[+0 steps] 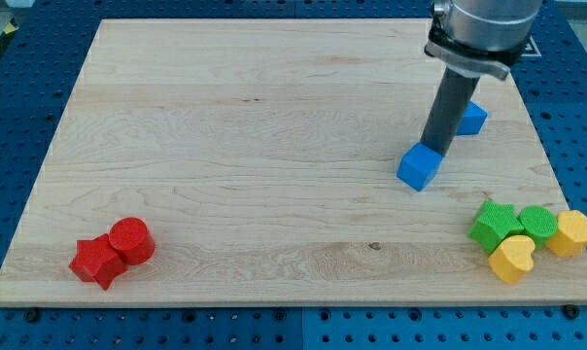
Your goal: Move the blue cube to the bottom center of the board
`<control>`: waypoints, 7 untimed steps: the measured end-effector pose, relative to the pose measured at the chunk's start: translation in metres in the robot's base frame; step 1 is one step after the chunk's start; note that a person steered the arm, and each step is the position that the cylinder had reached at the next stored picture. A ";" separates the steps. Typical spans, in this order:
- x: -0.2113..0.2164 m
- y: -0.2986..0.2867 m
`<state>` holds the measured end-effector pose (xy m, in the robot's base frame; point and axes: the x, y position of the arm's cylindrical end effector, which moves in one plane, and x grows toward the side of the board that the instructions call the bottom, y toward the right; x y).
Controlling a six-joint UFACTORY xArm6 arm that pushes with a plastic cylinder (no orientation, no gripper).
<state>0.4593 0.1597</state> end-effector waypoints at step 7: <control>0.080 -0.098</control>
<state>0.5398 0.0617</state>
